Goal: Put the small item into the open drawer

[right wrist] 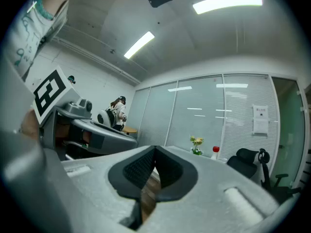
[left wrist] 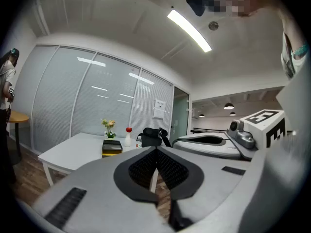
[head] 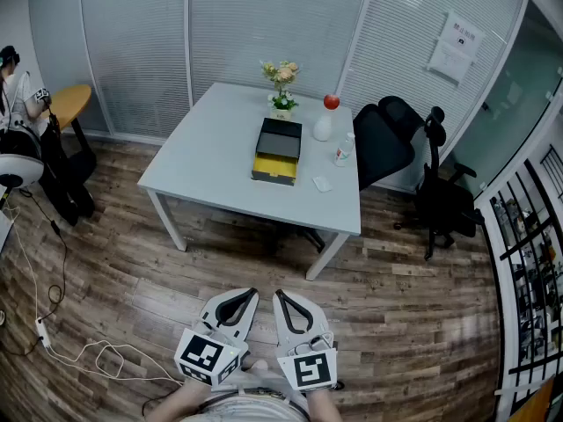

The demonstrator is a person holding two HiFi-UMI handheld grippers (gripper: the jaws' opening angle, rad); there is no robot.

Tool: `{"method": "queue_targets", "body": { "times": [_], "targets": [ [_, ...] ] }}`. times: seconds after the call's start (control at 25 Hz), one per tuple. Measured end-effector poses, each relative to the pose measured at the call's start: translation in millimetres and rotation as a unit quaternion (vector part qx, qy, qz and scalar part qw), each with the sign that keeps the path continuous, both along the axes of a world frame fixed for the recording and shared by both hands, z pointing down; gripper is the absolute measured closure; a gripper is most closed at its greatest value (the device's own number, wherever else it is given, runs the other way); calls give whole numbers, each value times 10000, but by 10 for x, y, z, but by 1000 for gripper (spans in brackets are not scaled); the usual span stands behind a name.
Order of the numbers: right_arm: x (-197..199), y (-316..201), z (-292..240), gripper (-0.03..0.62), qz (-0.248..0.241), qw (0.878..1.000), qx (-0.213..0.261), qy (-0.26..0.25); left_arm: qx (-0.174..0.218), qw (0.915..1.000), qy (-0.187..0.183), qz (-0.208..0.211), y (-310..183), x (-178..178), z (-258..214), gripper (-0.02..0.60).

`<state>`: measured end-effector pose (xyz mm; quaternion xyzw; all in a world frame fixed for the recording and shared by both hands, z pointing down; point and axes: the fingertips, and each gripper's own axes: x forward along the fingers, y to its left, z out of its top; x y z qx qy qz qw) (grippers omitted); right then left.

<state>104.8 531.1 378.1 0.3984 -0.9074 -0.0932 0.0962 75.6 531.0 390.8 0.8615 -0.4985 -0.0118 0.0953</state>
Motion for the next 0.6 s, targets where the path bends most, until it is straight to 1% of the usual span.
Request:
{"method": "queue_targets", "body": {
  "times": [0.12, 0.24, 0.6],
  "targets": [
    [-7, -5, 12, 592, -136, 9999, 3, -104, -6, 10000, 18, -9, -18, 17, 18, 584],
    [-17, 17, 27, 591, -275, 9996, 49, -94, -10, 10000, 56, -36, -13, 22, 31, 584],
    [121, -3, 115, 591, -410, 9991, -34, -122, -195, 9997, 152, -52, 42, 197, 173, 584]
  ]
}}
